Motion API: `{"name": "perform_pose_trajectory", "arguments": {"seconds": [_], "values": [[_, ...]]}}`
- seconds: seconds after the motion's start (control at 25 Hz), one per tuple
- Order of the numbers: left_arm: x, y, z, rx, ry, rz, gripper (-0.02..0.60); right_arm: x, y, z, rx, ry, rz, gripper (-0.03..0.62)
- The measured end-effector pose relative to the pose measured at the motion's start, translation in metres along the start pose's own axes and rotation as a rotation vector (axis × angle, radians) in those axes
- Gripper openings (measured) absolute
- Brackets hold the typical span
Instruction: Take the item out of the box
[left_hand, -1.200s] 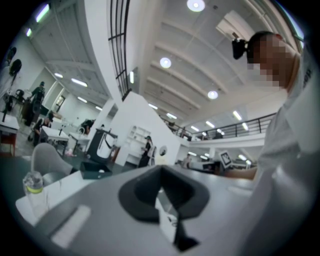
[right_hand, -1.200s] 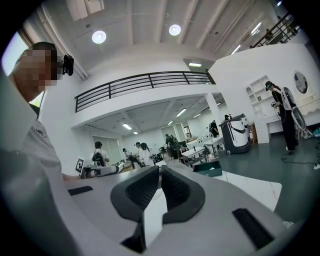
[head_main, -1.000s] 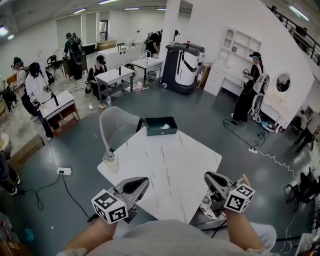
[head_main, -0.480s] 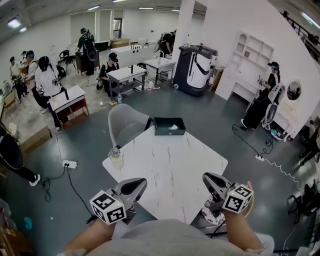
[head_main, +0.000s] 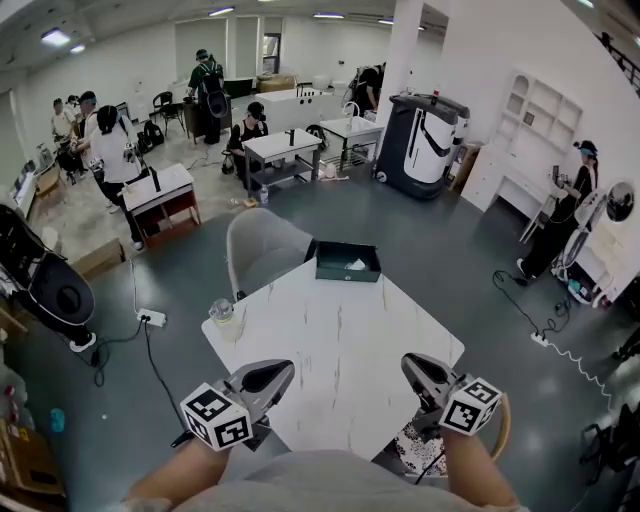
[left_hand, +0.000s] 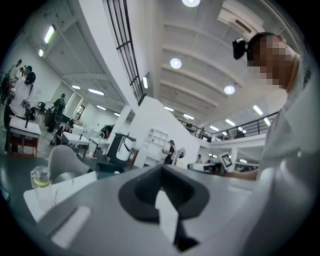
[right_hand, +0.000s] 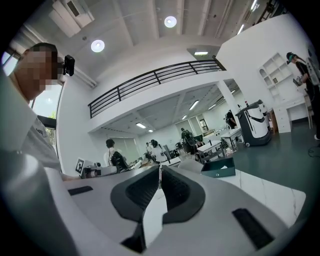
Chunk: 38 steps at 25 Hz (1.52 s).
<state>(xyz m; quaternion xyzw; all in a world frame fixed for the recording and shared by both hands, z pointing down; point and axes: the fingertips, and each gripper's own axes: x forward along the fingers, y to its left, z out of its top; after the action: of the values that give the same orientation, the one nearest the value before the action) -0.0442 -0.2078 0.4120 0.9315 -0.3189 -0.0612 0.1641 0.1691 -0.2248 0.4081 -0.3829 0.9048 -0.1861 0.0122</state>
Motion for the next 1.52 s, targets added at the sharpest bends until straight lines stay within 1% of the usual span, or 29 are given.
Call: {"name": "perform_pose_trajectory", "arguments": {"seconds": [0.2,0.32,0.44,0.56,0.68,0.8,0.92,1.04,1.16,1.36,1.52], "values": [[0.053,0.004,-0.022,-0.018,0.035,0.076,0.0,0.003,-0.05,-0.009,-0.065,0.05,0.052,0.009],[0.087,-0.003,-0.029,-0.011,0.067,0.096,0.0,0.008,-0.087,-0.015,-0.089,0.064,0.078,0.009],[0.118,-0.014,-0.034,-0.005,0.114,0.109,0.0,0.013,-0.123,-0.02,-0.078,0.062,0.093,0.009],[0.144,-0.017,-0.04,-0.007,0.157,0.14,0.0,0.019,-0.151,-0.033,-0.051,0.071,0.116,0.009],[0.165,-0.014,-0.046,-0.006,0.186,0.162,0.0,0.027,-0.17,-0.044,-0.07,0.087,0.15,0.01],[0.181,-0.007,-0.051,0.003,0.199,0.158,0.0,0.037,-0.186,-0.044,-0.113,0.101,0.171,0.011],[0.191,0.009,-0.054,0.008,0.2,0.155,0.0,0.05,-0.197,-0.038,-0.163,0.112,0.186,0.011],[0.199,0.032,-0.057,0.015,0.19,0.146,0.0,0.067,-0.209,-0.032,-0.217,0.134,0.176,0.011],[0.209,0.06,-0.06,0.014,0.176,0.122,0.0,0.089,-0.222,-0.028,-0.298,0.162,0.15,0.011],[0.221,0.098,-0.068,0.046,0.19,0.047,0.0,0.127,-0.227,-0.027,-0.44,0.265,0.131,0.012],[0.231,0.13,-0.071,0.045,0.211,0.027,0.0,0.164,-0.238,-0.027,-0.525,0.373,0.153,0.024]]}}
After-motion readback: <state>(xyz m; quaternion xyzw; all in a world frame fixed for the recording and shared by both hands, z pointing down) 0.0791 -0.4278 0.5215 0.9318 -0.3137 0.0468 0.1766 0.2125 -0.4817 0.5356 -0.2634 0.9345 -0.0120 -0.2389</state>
